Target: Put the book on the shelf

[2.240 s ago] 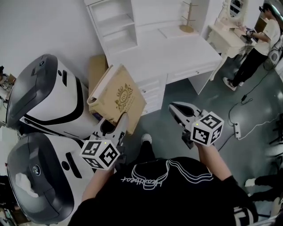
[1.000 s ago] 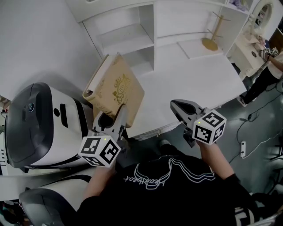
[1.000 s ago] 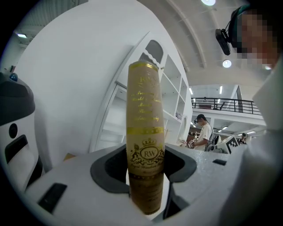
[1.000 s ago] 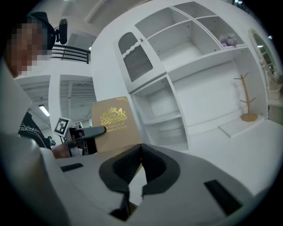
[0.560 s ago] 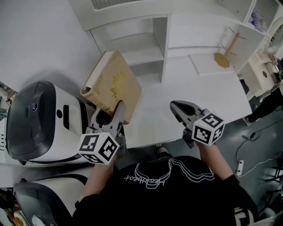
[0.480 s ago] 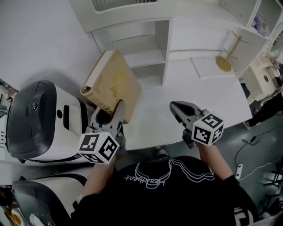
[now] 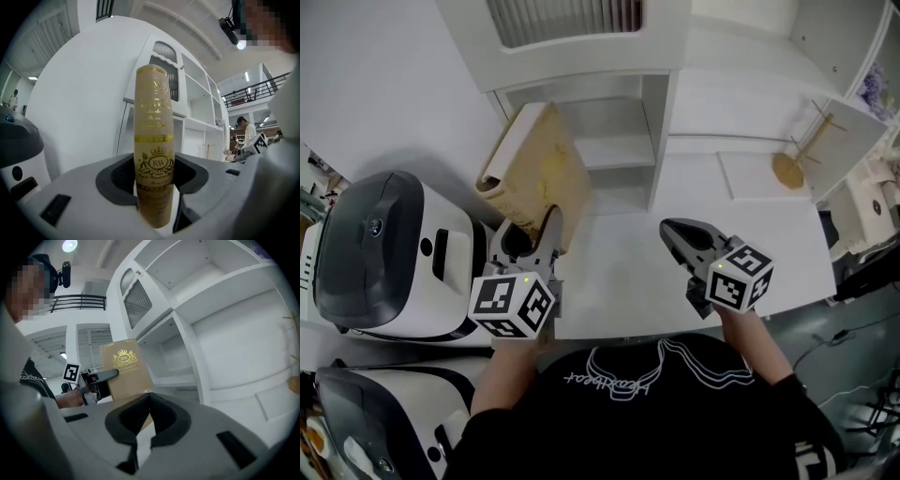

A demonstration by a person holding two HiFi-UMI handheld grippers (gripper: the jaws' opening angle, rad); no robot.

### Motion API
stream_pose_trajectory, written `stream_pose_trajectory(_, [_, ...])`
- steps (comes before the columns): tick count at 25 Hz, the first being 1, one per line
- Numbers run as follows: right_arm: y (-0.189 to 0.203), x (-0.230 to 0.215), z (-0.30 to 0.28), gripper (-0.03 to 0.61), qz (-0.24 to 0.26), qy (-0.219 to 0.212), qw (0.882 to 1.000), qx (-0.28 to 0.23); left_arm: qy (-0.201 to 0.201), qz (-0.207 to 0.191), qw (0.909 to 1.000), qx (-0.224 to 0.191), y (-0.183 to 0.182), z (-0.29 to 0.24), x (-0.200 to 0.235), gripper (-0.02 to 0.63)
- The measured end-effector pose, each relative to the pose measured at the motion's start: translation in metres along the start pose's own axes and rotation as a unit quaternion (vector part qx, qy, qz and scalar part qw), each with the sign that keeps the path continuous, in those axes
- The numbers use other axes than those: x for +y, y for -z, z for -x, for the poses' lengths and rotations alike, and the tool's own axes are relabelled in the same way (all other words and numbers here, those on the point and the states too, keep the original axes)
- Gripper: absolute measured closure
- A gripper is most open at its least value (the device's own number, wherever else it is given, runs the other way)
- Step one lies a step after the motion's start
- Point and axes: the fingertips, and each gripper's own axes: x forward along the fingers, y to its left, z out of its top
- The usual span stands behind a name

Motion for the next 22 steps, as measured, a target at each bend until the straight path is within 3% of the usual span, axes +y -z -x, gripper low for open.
stream_pose_trajectory(11, [-0.002, -0.03, -0.009, 0.572, 0.009, -0.025, 1.0, 0.015, -0.061, -0.038, 0.9974, -0.006, 0.001, -0.036, 0.015, 0.414])
stream_pose_trajectory(22, [-0.003, -0.046, -0.012, 0.572, 0.013, -0.031, 0.999, 0.014, -0.089, -0.047, 0.9949, -0.002, 0.004, -0.055, 0.024, 0.414])
